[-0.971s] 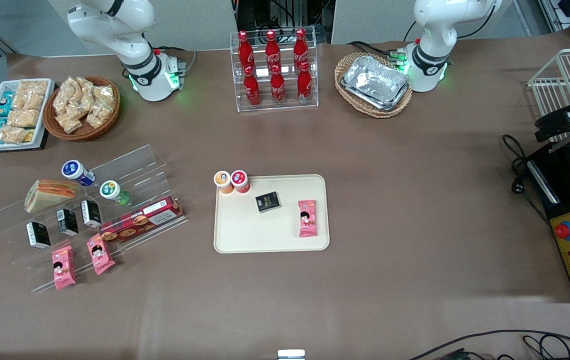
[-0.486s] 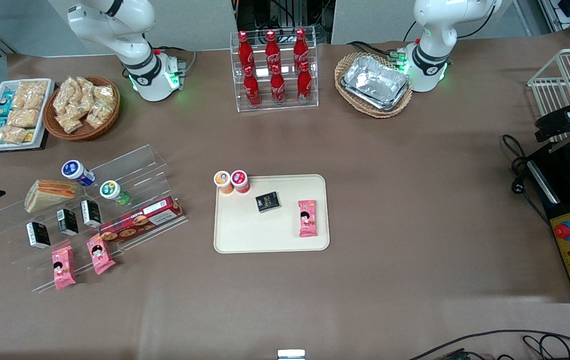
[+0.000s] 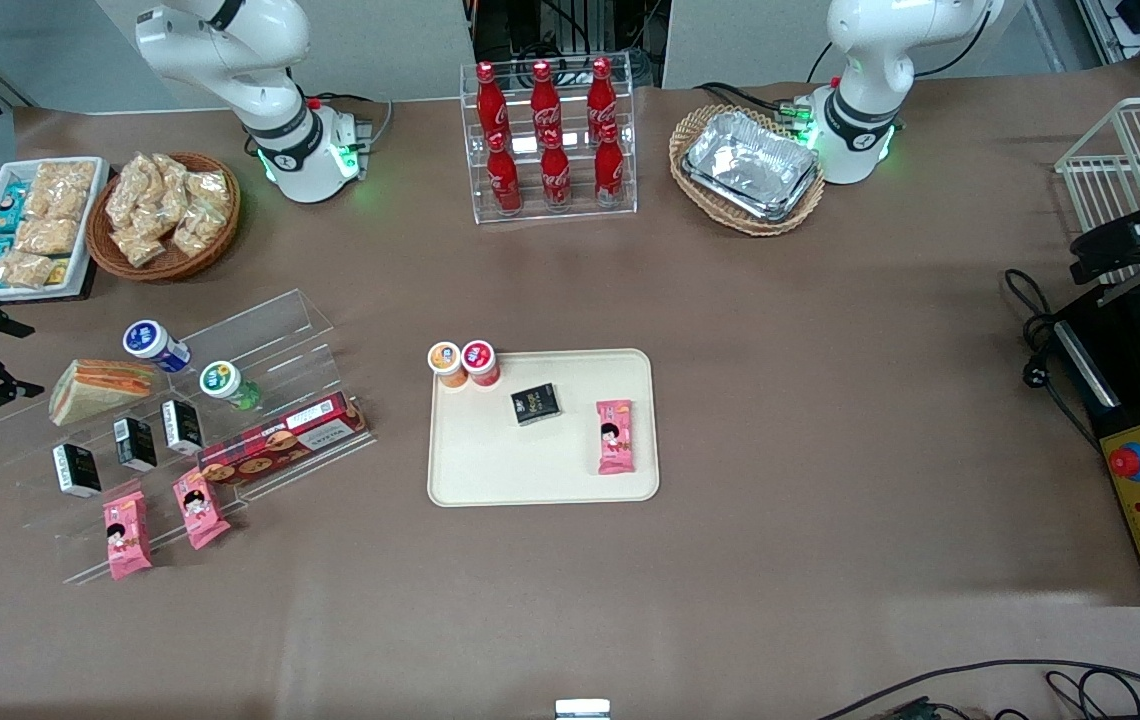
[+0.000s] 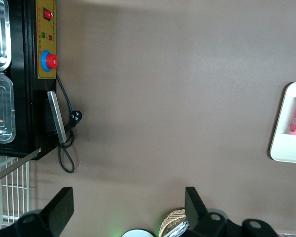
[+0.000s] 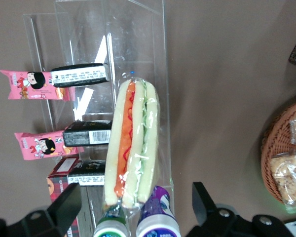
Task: Place sandwich on tray
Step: 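Lower the open right gripper around the wrapped sandwich on the rack, then close the right gripper on the sandwich and lift it off the rack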
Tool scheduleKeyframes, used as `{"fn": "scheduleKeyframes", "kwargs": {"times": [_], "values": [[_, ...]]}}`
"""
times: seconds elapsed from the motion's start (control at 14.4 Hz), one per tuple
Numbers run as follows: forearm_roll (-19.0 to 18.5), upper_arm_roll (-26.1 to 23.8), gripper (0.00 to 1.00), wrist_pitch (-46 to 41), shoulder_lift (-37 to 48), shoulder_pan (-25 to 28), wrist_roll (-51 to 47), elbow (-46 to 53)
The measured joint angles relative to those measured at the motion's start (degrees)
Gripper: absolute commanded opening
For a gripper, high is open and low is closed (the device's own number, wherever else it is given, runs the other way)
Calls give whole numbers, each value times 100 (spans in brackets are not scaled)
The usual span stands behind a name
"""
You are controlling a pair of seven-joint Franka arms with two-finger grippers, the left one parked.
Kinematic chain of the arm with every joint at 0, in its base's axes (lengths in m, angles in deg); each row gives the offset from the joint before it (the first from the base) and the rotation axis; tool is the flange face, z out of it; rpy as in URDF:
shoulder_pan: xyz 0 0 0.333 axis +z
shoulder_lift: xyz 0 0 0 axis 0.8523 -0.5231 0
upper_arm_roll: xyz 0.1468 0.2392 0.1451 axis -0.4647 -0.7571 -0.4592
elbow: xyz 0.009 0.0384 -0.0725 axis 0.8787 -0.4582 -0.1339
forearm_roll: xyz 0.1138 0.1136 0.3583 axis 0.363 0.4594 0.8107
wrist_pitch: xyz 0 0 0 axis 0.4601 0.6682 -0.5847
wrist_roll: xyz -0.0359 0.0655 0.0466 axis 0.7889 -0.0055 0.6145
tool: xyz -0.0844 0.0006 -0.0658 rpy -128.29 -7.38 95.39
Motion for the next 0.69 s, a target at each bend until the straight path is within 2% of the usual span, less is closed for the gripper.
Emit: {"fn": "scheduleKeyframes", "kwargs": {"times": [0.28, 0.69], "values": [[18, -31, 100, 142, -23, 31, -55, -141], [283, -54, 100, 487, -275, 46, -71, -341]]}}
